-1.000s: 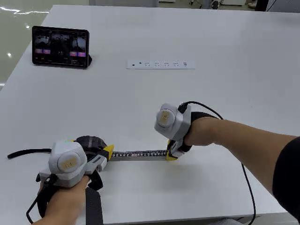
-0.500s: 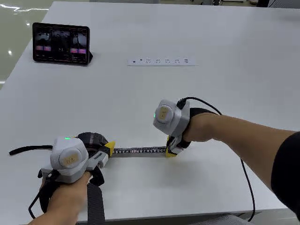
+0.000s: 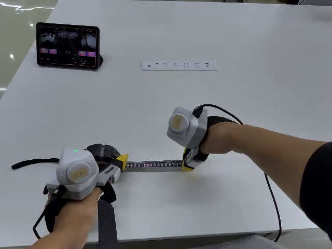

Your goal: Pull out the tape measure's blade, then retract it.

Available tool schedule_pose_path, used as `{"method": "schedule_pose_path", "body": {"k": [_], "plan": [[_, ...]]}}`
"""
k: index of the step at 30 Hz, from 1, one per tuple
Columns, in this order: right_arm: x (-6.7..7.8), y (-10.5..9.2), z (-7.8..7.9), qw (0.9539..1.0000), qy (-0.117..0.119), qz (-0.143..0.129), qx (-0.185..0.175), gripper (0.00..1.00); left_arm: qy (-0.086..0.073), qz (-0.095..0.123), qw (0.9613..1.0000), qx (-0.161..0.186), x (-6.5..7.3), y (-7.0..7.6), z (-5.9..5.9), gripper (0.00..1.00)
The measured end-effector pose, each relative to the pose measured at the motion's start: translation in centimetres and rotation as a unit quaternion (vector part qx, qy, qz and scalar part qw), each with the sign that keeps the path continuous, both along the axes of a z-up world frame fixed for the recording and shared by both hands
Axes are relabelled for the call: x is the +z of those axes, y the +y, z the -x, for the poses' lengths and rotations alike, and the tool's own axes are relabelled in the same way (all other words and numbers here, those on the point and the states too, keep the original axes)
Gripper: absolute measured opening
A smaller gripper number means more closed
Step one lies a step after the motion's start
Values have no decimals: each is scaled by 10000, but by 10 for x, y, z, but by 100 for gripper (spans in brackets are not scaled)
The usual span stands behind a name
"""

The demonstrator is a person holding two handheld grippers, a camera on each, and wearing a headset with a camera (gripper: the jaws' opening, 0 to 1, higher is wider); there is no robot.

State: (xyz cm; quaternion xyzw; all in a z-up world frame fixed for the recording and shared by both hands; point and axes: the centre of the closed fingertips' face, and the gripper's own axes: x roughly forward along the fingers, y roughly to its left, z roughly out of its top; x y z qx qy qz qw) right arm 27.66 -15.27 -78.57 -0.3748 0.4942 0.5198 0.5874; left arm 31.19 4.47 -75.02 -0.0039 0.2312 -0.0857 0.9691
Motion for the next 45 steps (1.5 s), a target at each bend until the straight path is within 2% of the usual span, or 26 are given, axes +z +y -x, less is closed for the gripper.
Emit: {"method": "schedule_pose_path", "body": {"k": [25, 36, 40, 45], "plan": [[-1, 11, -2, 10000, -43, -4, -16, 9, 4, 5, 10000, 3, 0, 0, 0, 65], [-1, 17, -1, 9998, -67, -92, 153, 9, 10, 0, 10000, -4, 1, 0, 0, 65], [-1, 19, -2, 9998, -49, -142, 93, 9, 15, -1, 10000, -7, 1, 0, 1, 65], [-1, 22, -1, 9996, -114, -133, 203, 9, 21, -1, 10000, -7, 1, 0, 1, 65]]}}
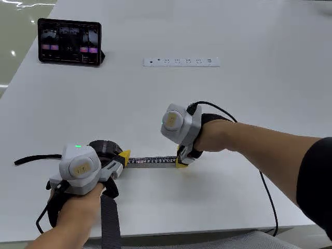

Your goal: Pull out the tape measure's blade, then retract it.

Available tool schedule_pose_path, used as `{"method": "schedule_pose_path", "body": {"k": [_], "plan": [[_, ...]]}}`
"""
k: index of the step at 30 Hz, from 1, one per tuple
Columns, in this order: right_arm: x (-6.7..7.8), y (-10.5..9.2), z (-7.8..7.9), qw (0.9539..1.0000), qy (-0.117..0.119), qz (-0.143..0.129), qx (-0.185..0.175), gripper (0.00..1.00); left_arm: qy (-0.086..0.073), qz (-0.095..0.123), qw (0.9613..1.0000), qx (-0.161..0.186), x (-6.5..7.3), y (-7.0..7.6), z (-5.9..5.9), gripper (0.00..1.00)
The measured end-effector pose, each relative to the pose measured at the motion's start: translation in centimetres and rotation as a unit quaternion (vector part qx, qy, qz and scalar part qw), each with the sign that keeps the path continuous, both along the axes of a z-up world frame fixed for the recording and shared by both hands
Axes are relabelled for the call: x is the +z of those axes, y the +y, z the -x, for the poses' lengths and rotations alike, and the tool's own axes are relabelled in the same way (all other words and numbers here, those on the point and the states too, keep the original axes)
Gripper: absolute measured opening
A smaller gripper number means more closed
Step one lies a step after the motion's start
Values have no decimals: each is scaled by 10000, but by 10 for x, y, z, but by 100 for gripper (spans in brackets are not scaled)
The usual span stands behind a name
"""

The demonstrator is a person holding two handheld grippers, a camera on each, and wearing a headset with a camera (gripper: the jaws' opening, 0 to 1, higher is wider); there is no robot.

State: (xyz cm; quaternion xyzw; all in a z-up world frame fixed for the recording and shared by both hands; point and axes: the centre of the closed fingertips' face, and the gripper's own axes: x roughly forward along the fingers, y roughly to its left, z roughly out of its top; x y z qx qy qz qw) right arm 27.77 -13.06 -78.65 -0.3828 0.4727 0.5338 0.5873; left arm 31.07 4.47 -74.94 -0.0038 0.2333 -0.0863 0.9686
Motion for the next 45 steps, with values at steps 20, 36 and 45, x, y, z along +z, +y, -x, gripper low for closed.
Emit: {"method": "schedule_pose_path", "body": {"k": [20, 36, 45], "plan": [[0, 11, -2, 9999, 19, -116, -119, 9, 44, 21, 10000, 9, 0, 0, 0, 64], [1, 21, -1, 9999, -17, -116, -32, 9, 62, 35, 10000, 3, -1, -1, 0, 64], [1, 26, -1, 9998, -27, -173, -28, 9, 87, 50, 9999, 1, -1, -1, 0, 64]]}}
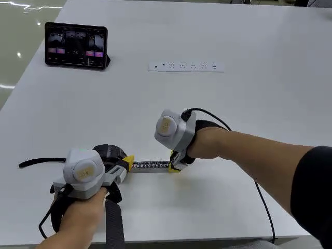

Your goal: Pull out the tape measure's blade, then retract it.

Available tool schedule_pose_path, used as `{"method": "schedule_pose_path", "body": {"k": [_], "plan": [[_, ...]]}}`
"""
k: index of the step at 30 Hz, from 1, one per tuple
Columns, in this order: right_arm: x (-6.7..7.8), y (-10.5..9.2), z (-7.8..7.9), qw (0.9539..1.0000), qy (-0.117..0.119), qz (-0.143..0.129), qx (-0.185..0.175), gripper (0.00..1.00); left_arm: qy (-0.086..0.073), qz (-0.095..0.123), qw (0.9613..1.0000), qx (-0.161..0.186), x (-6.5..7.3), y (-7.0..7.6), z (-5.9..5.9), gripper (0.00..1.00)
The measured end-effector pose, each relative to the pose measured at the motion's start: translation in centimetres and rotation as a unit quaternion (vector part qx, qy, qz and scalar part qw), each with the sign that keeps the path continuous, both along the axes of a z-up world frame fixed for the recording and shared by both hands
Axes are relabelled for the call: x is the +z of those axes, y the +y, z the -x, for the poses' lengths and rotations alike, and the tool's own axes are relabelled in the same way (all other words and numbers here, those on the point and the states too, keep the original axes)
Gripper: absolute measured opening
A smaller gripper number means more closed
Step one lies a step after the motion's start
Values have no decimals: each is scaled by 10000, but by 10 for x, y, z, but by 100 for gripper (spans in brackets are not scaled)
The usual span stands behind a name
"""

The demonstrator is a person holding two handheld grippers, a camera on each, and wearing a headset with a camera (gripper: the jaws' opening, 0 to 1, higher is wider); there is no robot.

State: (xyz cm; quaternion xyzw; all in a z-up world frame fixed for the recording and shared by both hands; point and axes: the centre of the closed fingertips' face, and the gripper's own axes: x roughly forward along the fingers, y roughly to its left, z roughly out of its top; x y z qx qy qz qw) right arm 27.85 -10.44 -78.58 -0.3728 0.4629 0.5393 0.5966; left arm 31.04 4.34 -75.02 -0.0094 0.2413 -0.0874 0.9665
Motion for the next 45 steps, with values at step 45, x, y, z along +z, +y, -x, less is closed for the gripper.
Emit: {"method": "schedule_pose_path", "body": {"k": [45], "plan": [[0, 28, -2, 9998, -22, -171, -110, 9, 28, 25, 10000, -11, 0, 2, 1, 64]]}}
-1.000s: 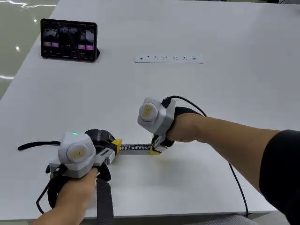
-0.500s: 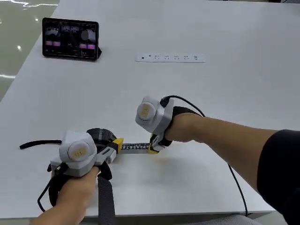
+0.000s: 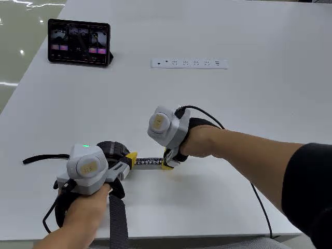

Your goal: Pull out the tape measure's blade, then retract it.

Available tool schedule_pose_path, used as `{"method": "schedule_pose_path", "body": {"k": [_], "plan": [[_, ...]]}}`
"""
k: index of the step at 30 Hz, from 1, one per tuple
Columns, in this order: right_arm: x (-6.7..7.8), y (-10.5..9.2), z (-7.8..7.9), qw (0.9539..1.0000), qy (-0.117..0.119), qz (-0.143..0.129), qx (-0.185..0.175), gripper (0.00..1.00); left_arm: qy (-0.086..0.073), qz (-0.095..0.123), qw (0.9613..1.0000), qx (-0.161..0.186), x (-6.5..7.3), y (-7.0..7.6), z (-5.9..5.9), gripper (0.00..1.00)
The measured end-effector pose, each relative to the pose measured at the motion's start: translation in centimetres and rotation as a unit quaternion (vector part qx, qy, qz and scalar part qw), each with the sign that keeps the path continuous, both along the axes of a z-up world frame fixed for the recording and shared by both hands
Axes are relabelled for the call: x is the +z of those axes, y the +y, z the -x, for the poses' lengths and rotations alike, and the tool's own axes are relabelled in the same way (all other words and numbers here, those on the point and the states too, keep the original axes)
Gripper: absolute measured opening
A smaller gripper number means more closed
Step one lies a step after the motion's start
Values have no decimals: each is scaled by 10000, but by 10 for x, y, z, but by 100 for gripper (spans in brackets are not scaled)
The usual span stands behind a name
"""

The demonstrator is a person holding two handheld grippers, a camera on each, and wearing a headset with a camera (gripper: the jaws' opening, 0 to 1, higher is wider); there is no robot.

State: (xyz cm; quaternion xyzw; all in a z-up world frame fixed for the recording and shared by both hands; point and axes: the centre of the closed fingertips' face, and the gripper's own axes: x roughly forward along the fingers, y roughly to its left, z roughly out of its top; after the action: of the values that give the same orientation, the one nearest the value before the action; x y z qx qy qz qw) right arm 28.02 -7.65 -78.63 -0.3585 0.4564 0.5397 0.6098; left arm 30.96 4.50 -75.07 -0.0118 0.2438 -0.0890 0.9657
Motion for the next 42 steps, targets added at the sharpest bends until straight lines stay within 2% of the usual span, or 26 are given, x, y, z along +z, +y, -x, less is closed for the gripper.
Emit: {"method": "schedule_pose_path", "body": {"k": [35, 37, 42], "plan": [[0, 12, -2, 9998, -8, -179, 18, 10, 6, 30, 10000, -18, 0, 0, 0, 64], [0, 13, -2, 9995, -91, -203, 224, 9, 17, 55, 10000, -17, 1, 0, 0, 64], [0, 14, -3, 9996, -7, -266, 107, 9, 61, 137, 9999, -47, 0, 0, 0, 63]]}}
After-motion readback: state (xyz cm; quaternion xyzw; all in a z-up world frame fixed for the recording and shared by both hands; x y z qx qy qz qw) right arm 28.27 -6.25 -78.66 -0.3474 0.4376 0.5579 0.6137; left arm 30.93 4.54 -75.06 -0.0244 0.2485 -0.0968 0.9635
